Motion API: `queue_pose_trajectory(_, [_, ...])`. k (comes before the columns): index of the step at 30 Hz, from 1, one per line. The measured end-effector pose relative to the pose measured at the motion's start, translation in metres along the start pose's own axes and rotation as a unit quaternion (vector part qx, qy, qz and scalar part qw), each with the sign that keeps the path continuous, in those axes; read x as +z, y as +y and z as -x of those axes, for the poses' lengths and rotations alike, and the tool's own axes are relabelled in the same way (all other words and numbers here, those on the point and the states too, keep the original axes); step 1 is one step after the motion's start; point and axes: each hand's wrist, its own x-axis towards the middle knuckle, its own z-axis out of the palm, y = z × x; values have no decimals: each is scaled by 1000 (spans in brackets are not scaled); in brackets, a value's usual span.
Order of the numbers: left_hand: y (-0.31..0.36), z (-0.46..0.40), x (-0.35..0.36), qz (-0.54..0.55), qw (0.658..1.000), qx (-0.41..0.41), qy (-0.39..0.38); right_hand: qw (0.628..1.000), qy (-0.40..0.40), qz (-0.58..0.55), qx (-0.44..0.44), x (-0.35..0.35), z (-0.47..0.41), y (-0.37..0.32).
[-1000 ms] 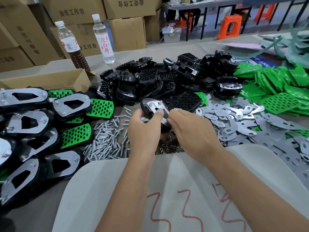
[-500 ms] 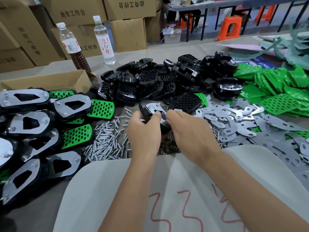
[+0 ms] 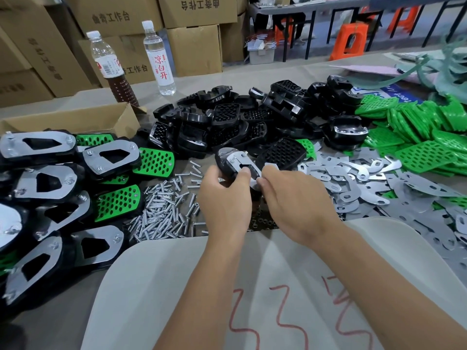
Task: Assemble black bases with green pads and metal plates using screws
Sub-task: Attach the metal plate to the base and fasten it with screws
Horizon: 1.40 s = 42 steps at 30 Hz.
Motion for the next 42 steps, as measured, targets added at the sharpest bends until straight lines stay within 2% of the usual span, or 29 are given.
queue_pose_trajectory(3, [-2, -3, -2, 19, 1000, -19, -4, 999, -20, -27, -9, -1, 0, -1])
queue_pose_trajectory(9, [1, 2, 2, 15, 1000, 15, 11, 999, 17, -23, 13, 0, 0, -4])
queue_pose_trajectory(19, [-2, 14, 12, 12, 998, 67, 1, 980, 49, -21, 194, 1, -3, -6])
queue_pose_trajectory(26, [-2, 16, 15, 27, 996, 79, -17, 969, 46, -54, 236, 2, -4, -3])
queue_pose_trajectory(28, [-2, 15, 14, 37, 997, 64, -15, 974, 48, -50, 215, 0, -4, -1])
queue_pose_trajectory(31, [-3, 10, 9, 54, 998, 28, -9, 988, 66, -97, 103, -5, -2, 2])
queue_pose_trajectory(34, [-4, 2, 3, 80, 997, -7, -20, 985, 9, -171, -12, -7, 1, 5])
queue_pose_trajectory(35, [-4, -1, 1, 89, 995, -20, -34, 984, -8, -176, -24, -6, 1, 7])
queue_pose_trajectory(37, [-1, -5, -2, 102, 990, -32, -88, 985, 10, -173, -8, -3, -2, 11])
queue_pose_trajectory(39, [4, -5, -4, 120, 985, -33, -122, 973, 58, -217, 41, -2, -4, 13])
queue_pose_trajectory(40, [5, -8, -4, 121, 987, -27, -106, 956, 65, -275, 80, -3, -4, 15])
queue_pose_trajectory(42, [3, -14, -7, 95, 995, -9, -42, 893, 43, -424, 147, -5, -3, 15])
